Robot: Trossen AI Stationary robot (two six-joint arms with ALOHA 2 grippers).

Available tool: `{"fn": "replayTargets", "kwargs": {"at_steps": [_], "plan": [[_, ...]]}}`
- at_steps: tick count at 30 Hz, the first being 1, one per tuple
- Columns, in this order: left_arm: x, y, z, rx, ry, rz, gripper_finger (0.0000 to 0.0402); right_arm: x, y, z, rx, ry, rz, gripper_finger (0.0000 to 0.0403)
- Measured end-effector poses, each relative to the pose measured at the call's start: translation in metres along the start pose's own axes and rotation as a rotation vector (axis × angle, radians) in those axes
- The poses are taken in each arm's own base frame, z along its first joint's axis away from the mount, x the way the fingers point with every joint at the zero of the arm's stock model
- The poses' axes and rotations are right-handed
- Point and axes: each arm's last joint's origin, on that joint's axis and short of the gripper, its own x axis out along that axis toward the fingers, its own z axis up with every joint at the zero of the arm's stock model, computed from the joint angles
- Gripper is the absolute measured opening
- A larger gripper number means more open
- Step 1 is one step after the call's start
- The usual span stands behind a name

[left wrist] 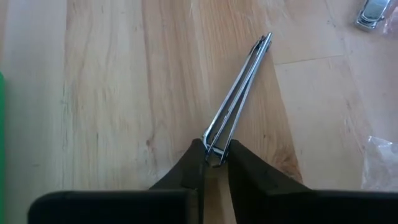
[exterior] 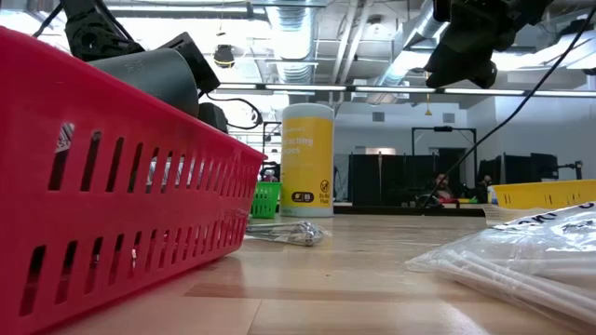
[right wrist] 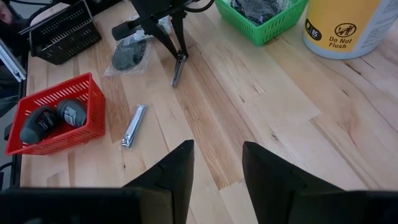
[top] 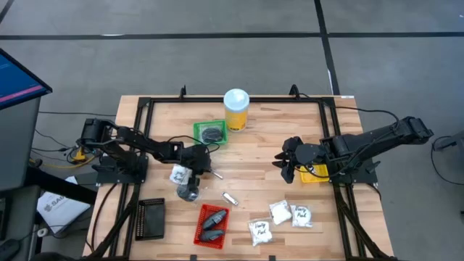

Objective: Pick & Place Travel size toiletries
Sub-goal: Put the silver nail cutter into the yellow bin

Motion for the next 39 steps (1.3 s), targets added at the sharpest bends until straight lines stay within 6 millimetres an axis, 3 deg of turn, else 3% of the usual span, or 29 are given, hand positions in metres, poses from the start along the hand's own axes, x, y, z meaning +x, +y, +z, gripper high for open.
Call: {"fn": "replayTargets", "kwargs": {"at_steps": [17,24,34,39], "plan": [[-0.012,-0.001,0.007,-0.004,-0.073,-0.024,0.0033,0.001,0.001,0.0,0.0,0.0,0.0,0.0127],[-0.042,-0.001,0.027,-0.063,-0.26,0.01,0.0023,0.014,0.006,0.0,-0.064,-0.004,0.002,0.0127],[-0.095,0.003,0.053,-0.18,-0.614,0.043,0.0023,0.027,0.025,0.021,-0.29,-0.237,0.108,0.0127],[-0.106,0.004,0.062,-0.177,-0.744,0.051,0.0023,0.035,0.033,0.028,-0.35,-0.338,0.131,0.0127]]}}
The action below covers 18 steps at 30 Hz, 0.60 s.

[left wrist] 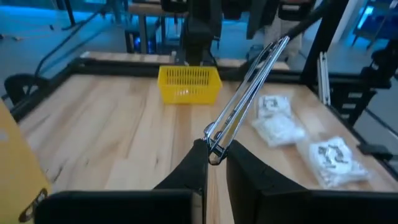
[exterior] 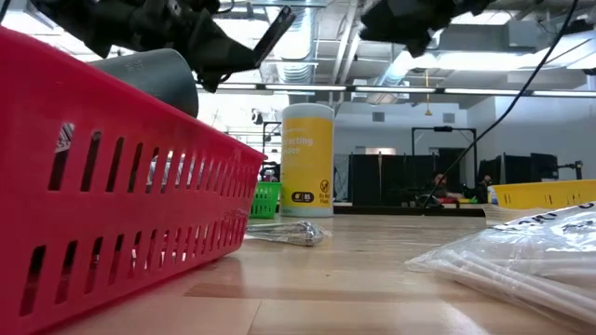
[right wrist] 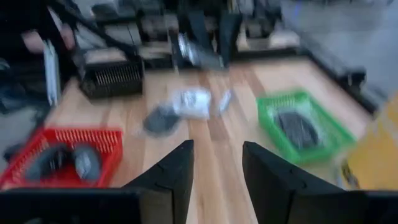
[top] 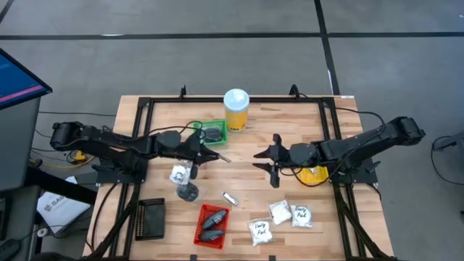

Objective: Pick & Place Travel size toiletries
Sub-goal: Put the silver nail cutter into the yellow bin

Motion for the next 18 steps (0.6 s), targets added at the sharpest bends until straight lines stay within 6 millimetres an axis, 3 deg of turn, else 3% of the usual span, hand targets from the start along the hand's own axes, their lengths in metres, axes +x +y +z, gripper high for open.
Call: {"fn": "replayTargets", "kwargs": {"at_steps": [18], "plan": [[0.005,0.0,0.012,-0.013,-0.161,-0.001,0.0023,0.031,-0.002,0.011,-0.135,-0.24,-0.035,0.0128]]}}
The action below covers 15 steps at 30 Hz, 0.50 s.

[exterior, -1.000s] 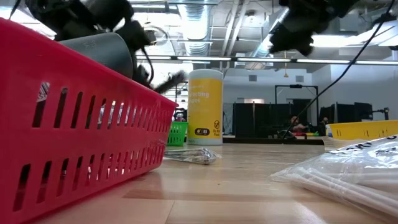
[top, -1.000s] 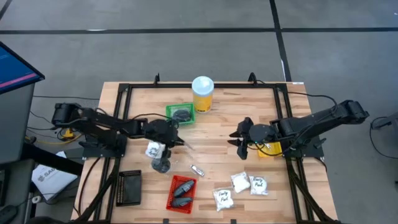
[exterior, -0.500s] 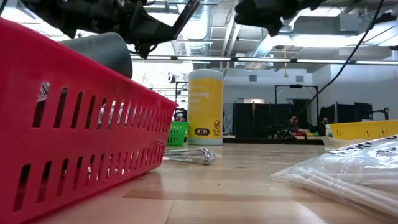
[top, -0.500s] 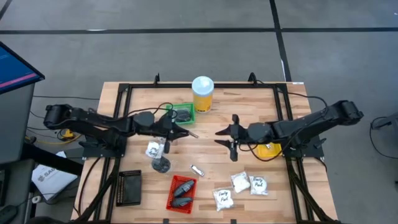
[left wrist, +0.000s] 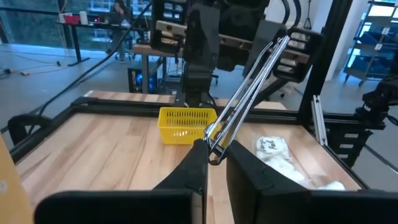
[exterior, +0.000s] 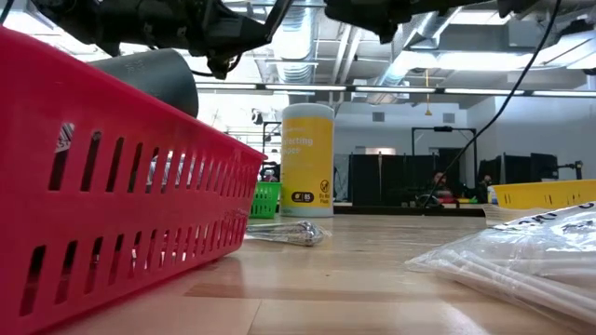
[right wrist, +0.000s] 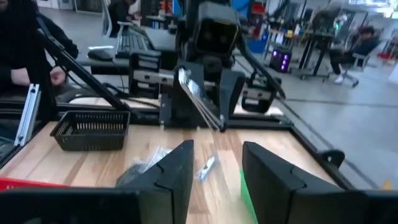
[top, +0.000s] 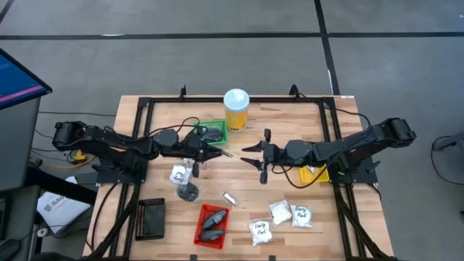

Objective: Pick & Place Travel size toiletries
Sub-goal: Put the silver nail cutter into the yellow bin

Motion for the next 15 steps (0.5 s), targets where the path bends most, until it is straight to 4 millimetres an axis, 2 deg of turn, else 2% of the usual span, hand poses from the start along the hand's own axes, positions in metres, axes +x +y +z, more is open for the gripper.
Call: {"fn": "replayTargets", "kwargs": {"at_steps": [5,15], "plan": [[0.0,0.0,0.004,0.001,-0.038,-0.003,0.0023,0.0,-0.002,0.006,0.01,-0.059,-0.009,0.0141],[-0.001,-0.001,0.011,0.002,-0.117,-0.008,0.0023,-0.001,-0.003,0.014,-0.031,-0.141,-0.021,0.0197]]}}
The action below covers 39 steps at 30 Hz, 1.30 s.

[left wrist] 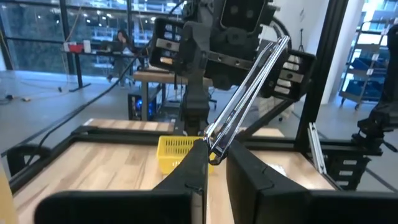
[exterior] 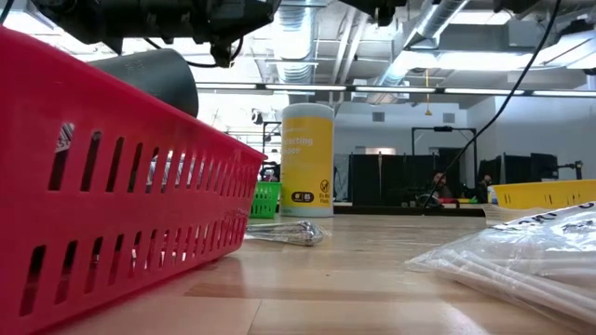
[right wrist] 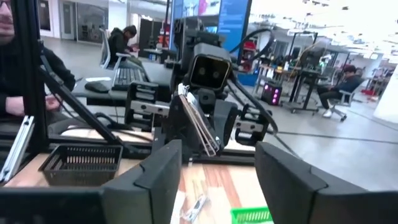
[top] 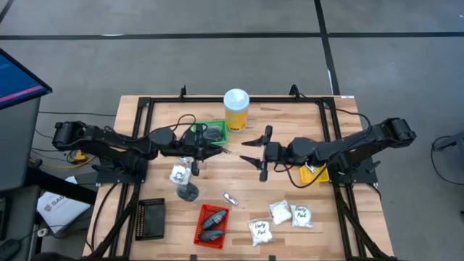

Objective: Pick & Place Travel size toiletries
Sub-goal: Put the silver nail cutter into the yellow bin

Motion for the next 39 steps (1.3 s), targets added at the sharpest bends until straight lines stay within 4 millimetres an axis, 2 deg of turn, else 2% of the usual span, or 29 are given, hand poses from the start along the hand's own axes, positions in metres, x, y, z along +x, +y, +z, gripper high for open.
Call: {"fn": "replayTargets", "kwargs": {"at_steps": [8,21,27,31,34,37,39], "plan": [[0.013,-0.002,-0.01,0.002,-0.048,-0.015,0.0023,0.0,0.0,0.003,0.001,-0.025,-0.004,0.0218],[0.048,-0.002,-0.012,0.004,-0.07,-0.023,0.0023,0.002,0.002,0.0,0.0,-0.022,0.003,0.0215],[0.057,-0.001,-0.014,0.004,-0.059,-0.021,0.0023,0.009,0.006,-0.001,-0.021,-0.036,0.009,0.0205],[0.057,-0.002,-0.012,0.005,-0.068,-0.022,0.0023,0.019,0.011,-0.009,-0.037,0.002,0.013,0.0171],[0.057,-0.002,-0.011,0.005,-0.071,-0.024,0.0023,0.025,0.013,-0.009,-0.071,0.001,0.011,0.0114],[0.057,-0.002,-0.012,0.002,-0.057,-0.028,0.0025,0.03,0.014,-0.009,-0.108,0.011,0.007,0.0037],[0.057,-0.002,-0.012,-0.002,-0.059,-0.03,0.0026,0.031,0.015,-0.006,-0.129,0.01,0.007,0.0016]]}}
